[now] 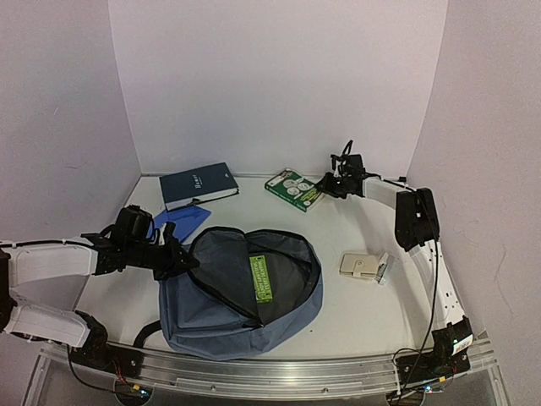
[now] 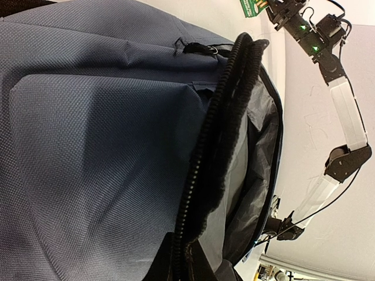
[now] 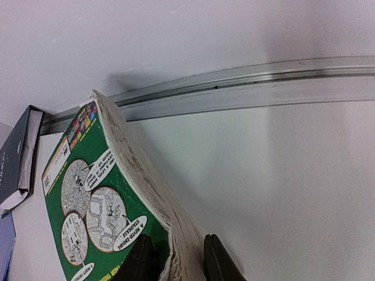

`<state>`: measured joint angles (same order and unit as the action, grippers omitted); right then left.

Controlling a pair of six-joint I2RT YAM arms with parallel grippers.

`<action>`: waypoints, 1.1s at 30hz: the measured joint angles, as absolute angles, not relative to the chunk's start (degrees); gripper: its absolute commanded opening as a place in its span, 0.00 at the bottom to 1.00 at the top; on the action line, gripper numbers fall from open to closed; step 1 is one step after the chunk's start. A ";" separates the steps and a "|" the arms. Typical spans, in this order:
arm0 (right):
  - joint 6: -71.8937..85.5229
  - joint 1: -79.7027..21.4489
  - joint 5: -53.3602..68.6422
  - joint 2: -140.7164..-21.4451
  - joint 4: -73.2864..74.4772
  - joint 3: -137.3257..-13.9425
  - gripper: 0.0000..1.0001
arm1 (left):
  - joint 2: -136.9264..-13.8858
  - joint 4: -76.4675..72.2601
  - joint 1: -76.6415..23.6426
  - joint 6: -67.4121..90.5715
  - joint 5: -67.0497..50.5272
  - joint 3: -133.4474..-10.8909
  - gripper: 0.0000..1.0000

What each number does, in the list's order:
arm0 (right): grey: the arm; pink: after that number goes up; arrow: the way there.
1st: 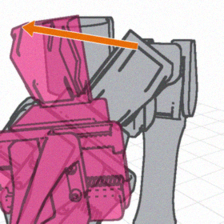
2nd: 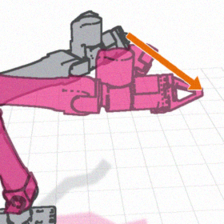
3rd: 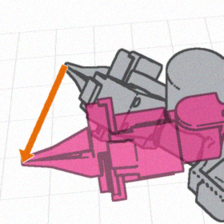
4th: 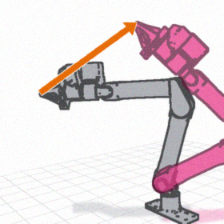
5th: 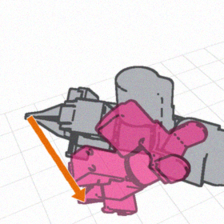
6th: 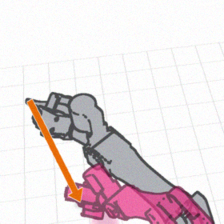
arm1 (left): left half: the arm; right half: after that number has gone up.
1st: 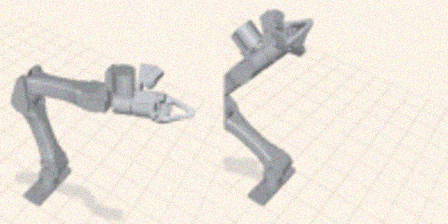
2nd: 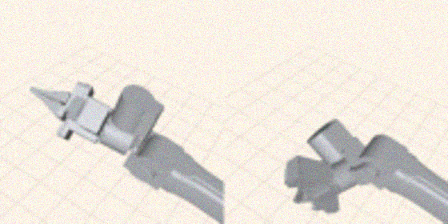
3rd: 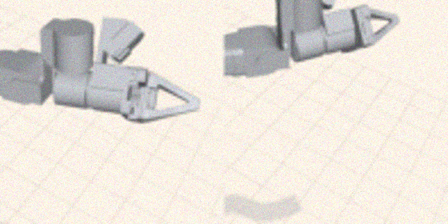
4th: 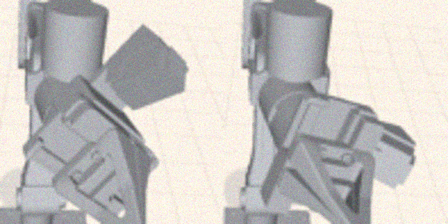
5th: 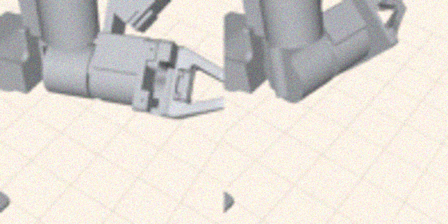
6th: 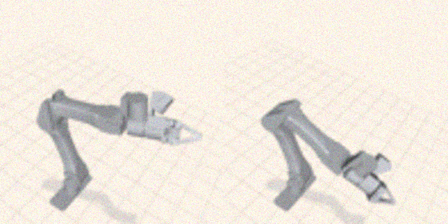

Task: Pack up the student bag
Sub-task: Pick up the book from the center of the board.

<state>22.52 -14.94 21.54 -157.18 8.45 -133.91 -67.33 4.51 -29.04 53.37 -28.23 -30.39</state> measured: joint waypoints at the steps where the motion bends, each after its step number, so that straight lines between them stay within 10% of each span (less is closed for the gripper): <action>1: 22.95 -14.94 21.75 -157.18 8.28 -134.03 0.00 | -67.31 4.51 -29.04 53.38 -28.23 -30.29 0.00; 8: 25.60 -14.94 22.78 -154.23 2.72 -127.37 0.00 | -67.33 4.49 -29.04 53.45 -28.21 -30.17 0.03; 20: 28.10 -15.44 26.66 -133.02 -2.52 -106.95 0.00 | -61.39 12.17 -28.86 54.63 -17.89 -29.19 0.73; 33: 27.29 -17.66 38.68 -105.69 -1.25 -94.82 0.00 | -53.71 27.93 -28.77 44.81 -2.97 -46.11 1.00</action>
<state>27.29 -17.66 38.68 -105.69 -1.25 -94.82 -53.71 27.93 -28.77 44.81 -2.97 -46.11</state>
